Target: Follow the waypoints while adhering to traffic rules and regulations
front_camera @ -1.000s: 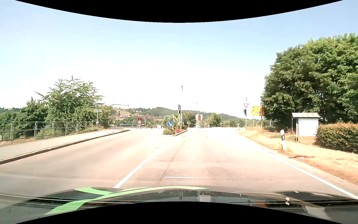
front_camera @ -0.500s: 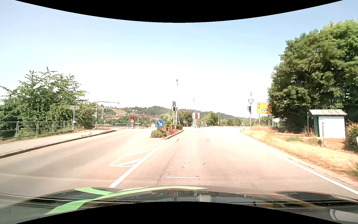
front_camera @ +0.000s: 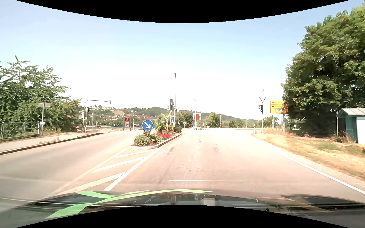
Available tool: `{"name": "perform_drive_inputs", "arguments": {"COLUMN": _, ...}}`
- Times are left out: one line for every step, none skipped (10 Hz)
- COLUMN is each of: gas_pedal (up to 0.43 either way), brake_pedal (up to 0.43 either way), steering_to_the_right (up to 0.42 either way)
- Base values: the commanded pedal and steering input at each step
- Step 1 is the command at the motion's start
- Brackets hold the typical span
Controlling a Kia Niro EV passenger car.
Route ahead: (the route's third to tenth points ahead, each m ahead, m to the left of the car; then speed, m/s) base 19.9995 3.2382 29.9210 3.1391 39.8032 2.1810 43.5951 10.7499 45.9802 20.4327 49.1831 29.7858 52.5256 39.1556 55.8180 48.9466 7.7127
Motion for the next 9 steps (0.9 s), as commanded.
{"name": "perform_drive_inputs", "arguments": {"gas_pedal": 0.0, "brake_pedal": 0.0, "steering_to_the_right": 0.015}}
{"name": "perform_drive_inputs", "arguments": {"gas_pedal": 0.0, "brake_pedal": 0.0, "steering_to_the_right": 0.014}}
{"name": "perform_drive_inputs", "arguments": {"gas_pedal": 0.0, "brake_pedal": 0.0, "steering_to_the_right": 0.011}}
{"name": "perform_drive_inputs", "arguments": {"gas_pedal": 0.0, "brake_pedal": 0.0, "steering_to_the_right": 0.011}}
{"name": "perform_drive_inputs", "arguments": {"gas_pedal": 0.0, "brake_pedal": 0.0, "steering_to_the_right": 0.01}}
{"name": "perform_drive_inputs", "arguments": {"gas_pedal": 0.0, "brake_pedal": 0.0, "steering_to_the_right": 0.01}}
{"name": "perform_drive_inputs", "arguments": {"gas_pedal": 0.008, "brake_pedal": 0.0, "steering_to_the_right": 0.01}}
{"name": "perform_drive_inputs", "arguments": {"gas_pedal": 0.008, "brake_pedal": 0.0, "steering_to_the_right": 0.009}}
{"name": "perform_drive_inputs", "arguments": {"gas_pedal": 0.008, "brake_pedal": 0.0, "steering_to_the_right": 0.009}}
